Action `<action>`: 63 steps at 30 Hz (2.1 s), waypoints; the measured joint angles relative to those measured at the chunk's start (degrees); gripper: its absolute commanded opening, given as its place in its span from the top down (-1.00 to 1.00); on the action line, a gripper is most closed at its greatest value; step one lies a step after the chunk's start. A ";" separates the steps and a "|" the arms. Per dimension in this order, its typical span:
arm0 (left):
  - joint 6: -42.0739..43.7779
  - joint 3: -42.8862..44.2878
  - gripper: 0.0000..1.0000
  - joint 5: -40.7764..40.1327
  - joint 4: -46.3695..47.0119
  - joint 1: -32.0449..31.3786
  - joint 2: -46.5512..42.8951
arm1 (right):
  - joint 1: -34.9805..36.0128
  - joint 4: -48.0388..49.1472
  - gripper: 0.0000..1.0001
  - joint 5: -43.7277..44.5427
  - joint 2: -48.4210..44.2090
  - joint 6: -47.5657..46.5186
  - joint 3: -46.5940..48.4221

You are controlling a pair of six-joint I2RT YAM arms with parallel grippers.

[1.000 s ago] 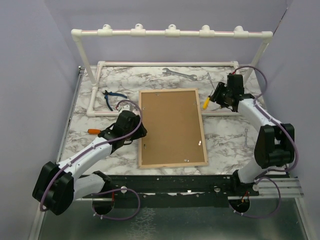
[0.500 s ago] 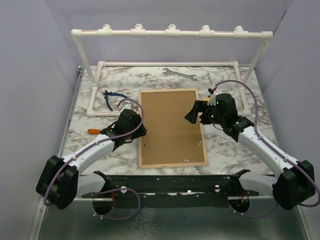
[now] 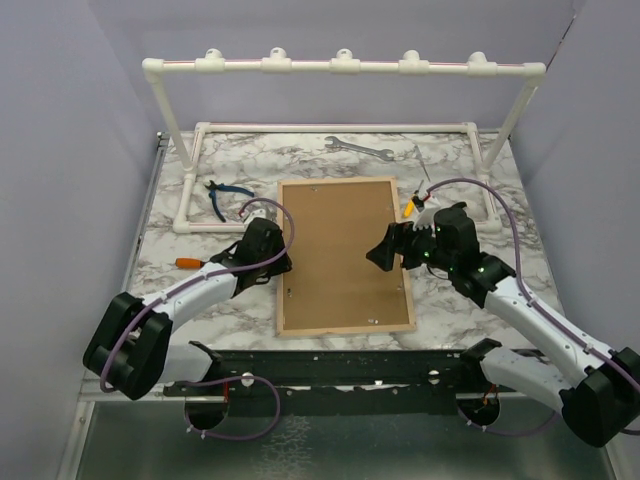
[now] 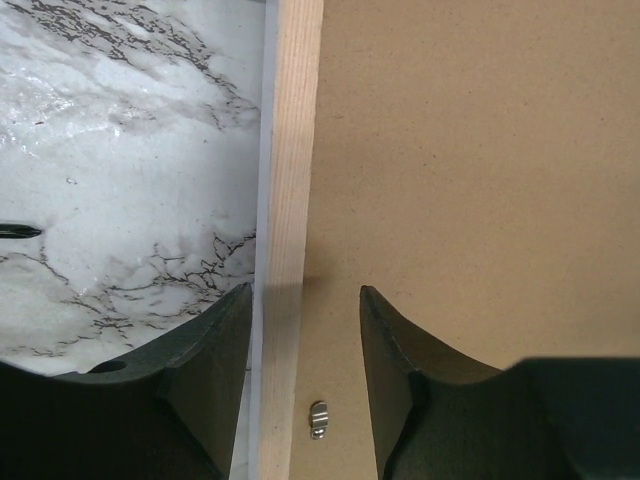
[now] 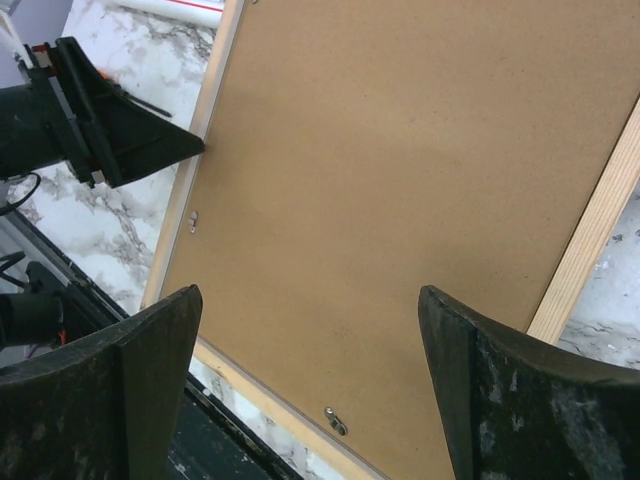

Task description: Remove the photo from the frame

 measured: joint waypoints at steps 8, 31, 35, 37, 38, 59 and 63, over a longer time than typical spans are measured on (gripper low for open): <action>0.68 0.00 0.15 -0.76 0.79 0.04 2.69 | 1.84 2.03 -0.76 -2.49 1.55 -0.90 -0.28; 1.60 1.18 1.00 -1.70 -2.73 0.07 2.78 | 12.24 8.09 -0.66 -2.82 11.26 -4.04 -0.48; 1.36 2.67 1.00 -1.46 -5.66 0.07 1.92 | 17.29 7.98 -0.69 -0.39 12.07 -6.97 2.64; 1.38 4.00 1.00 -1.44 -7.30 0.07 1.51 | 20.44 8.11 -0.73 1.36 12.07 -8.79 3.74; 1.38 4.63 1.00 -1.44 -7.87 0.07 1.29 | 21.84 8.35 -0.78 2.21 12.02 -9.70 3.98; 2.03 15.58 1.00 2.19 -14.34 1.97 3.41 | 27.74 13.20 -0.83 19.98 13.29 -15.72 3.50; 2.45 16.04 1.00 2.86 -14.64 3.04 3.43 | 18.86 10.43 -0.81 18.78 14.53 -11.76 6.82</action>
